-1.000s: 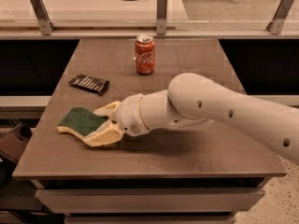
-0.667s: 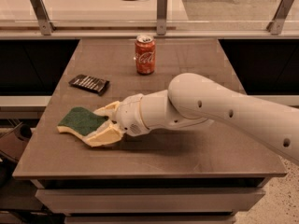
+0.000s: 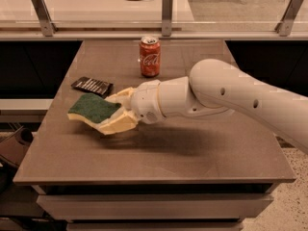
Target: Pick sponge
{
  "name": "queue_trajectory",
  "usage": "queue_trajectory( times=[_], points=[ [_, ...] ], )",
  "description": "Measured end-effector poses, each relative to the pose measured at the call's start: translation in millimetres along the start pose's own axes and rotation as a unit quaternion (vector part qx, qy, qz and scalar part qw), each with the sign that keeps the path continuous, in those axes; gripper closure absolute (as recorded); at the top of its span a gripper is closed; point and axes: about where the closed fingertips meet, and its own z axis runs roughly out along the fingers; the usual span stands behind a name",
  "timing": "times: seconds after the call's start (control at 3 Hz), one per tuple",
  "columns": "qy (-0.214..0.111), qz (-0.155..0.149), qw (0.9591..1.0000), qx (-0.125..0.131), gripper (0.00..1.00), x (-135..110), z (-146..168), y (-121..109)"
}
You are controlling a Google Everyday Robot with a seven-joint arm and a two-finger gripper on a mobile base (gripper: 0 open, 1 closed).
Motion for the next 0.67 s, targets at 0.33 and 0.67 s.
queue_trajectory(
  times=[0.33, 0.67],
  points=[
    [-0.013, -0.025, 0.9994, 0.021, 1.0, -19, -23, -18],
    [-0.012, -0.049, 0.9976, 0.047, 1.0, -39, -47, -24]
  ],
)
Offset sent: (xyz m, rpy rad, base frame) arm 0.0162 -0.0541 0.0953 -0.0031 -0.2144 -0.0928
